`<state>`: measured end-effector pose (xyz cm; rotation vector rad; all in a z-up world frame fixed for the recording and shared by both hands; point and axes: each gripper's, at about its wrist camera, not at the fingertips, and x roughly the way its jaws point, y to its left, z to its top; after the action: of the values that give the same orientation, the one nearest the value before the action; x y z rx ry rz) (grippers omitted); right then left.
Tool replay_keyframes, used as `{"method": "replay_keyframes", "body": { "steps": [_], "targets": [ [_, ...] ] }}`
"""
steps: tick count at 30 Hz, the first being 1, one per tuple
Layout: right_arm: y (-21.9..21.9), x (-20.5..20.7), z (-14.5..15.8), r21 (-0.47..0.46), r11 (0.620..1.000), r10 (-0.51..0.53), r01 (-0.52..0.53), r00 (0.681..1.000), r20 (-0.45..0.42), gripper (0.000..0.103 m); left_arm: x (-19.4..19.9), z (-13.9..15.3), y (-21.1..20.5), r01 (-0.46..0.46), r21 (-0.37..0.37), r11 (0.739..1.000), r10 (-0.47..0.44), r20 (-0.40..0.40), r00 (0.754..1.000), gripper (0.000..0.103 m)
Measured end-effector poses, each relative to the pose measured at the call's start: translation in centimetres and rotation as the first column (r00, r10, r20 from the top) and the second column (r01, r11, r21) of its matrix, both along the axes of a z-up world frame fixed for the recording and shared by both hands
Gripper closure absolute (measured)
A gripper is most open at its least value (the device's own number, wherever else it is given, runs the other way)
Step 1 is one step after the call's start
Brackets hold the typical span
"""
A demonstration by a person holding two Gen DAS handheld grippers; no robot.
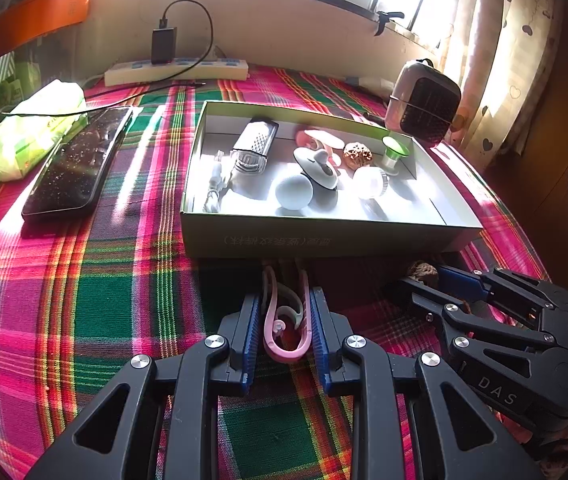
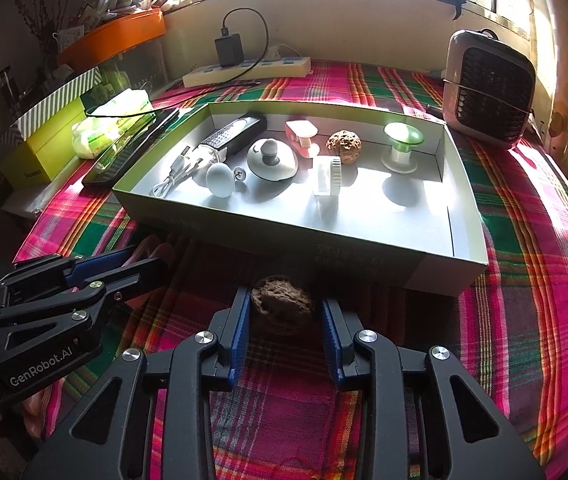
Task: Organize objects
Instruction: 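Lower the right gripper onto the second walnut and close on it while the left gripper holds the hair tie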
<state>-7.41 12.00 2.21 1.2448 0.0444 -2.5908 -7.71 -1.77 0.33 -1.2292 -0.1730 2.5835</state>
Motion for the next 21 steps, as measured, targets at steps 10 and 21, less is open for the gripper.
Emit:
{"method": "replay_keyframes", "body": {
  "steps": [10, 21],
  "targets": [
    [0.08, -0.03, 0.0, -0.005, 1.0, 0.0, 0.0, 1.0, 0.001, 0.07, -0.02, 0.01, 0.02, 0.0, 0.001, 1.0, 0.0, 0.0, 1.0, 0.081],
    [0.15, -0.02, 0.03, -0.005, 1.0, 0.0, 0.0, 1.0, 0.001, 0.07, -0.01, 0.0, 0.11, 0.0, -0.001, 1.0, 0.0, 0.0, 1.0, 0.081]
  ]
}}
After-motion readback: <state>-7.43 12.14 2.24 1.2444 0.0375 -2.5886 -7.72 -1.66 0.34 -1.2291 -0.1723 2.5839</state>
